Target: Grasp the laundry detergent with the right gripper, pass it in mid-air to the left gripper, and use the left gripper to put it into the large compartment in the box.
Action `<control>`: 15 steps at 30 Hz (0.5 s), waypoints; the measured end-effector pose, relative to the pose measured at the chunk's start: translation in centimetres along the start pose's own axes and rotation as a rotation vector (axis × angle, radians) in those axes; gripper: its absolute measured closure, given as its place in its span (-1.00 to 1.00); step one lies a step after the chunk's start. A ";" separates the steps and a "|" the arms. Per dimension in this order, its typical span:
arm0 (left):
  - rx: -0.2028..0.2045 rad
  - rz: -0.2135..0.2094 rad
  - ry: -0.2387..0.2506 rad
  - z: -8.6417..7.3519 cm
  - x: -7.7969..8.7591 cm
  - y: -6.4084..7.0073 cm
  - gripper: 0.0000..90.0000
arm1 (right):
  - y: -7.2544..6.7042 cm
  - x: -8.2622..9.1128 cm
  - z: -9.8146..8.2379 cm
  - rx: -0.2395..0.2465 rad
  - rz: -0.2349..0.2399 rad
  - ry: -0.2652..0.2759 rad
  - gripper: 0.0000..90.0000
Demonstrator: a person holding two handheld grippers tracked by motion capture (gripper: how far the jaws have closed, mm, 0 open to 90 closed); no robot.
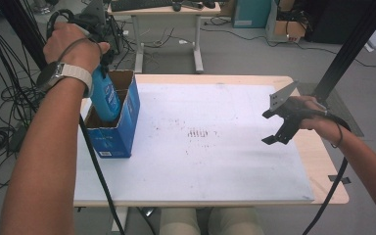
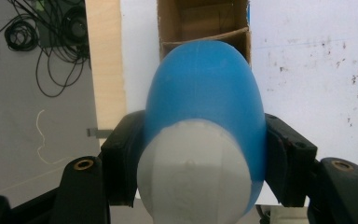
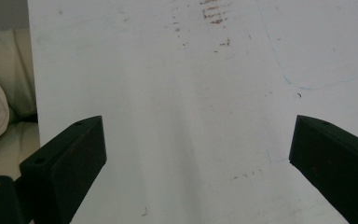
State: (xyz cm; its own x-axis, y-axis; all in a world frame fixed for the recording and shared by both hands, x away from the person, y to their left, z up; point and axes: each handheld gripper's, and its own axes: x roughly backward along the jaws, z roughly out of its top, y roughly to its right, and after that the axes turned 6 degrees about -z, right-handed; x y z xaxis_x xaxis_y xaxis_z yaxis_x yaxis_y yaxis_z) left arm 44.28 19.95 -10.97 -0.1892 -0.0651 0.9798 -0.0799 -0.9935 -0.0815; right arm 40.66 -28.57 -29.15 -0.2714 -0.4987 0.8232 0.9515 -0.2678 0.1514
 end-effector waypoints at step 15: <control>-0.004 -0.002 -0.002 -0.2 -1.7 -0.3 -0.15 | 0.0 0.0 -0.1 0.007 -0.004 0.004 -0.91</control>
State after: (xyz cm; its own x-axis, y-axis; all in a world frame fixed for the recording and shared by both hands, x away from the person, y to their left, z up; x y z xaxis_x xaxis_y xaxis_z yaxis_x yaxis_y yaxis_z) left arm 44.44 20.42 -12.68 -0.1872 -0.0633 0.9803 -0.0842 -0.9932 -0.0802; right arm 40.63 -28.64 -29.17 -0.2759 -0.5011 0.8203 0.9513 -0.2643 0.1585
